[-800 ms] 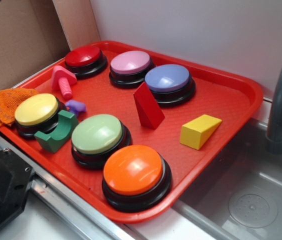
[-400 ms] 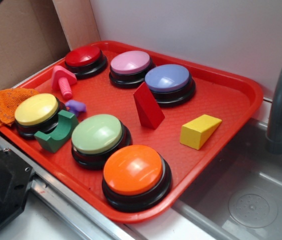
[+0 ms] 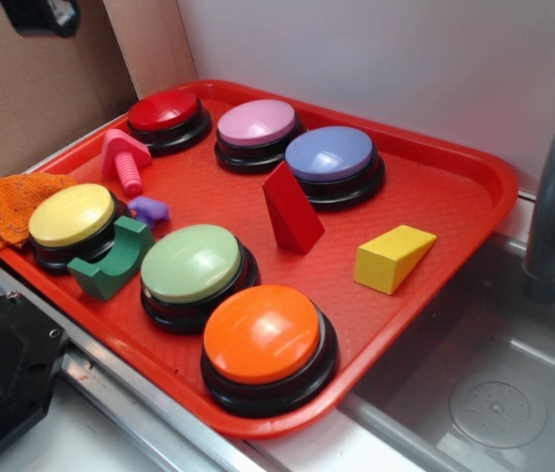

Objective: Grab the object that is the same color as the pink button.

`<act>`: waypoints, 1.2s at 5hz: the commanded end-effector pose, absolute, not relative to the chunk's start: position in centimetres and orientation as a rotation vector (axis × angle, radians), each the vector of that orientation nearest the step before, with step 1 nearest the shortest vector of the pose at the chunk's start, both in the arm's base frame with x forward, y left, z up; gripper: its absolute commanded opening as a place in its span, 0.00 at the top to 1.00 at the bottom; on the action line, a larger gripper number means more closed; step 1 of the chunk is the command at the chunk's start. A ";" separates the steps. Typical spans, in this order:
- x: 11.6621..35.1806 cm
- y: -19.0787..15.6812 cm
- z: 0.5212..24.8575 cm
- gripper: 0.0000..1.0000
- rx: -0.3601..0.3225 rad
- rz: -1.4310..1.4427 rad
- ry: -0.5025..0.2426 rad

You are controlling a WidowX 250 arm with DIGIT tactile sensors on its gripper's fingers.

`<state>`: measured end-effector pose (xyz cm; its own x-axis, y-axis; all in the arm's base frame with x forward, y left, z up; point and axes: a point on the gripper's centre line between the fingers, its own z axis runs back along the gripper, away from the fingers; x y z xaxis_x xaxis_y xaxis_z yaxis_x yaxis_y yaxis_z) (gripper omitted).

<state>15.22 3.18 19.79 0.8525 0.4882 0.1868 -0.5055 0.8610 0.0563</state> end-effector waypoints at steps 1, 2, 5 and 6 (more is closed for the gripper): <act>17.7 8.8 15.0 0.00 0.220 0.947 -0.222; 19.0 10.1 11.9 0.00 0.238 1.027 -0.255; 21.4 13.1 5.0 0.00 0.316 1.214 -0.289; 22.2 13.1 3.2 0.00 0.274 1.186 -0.295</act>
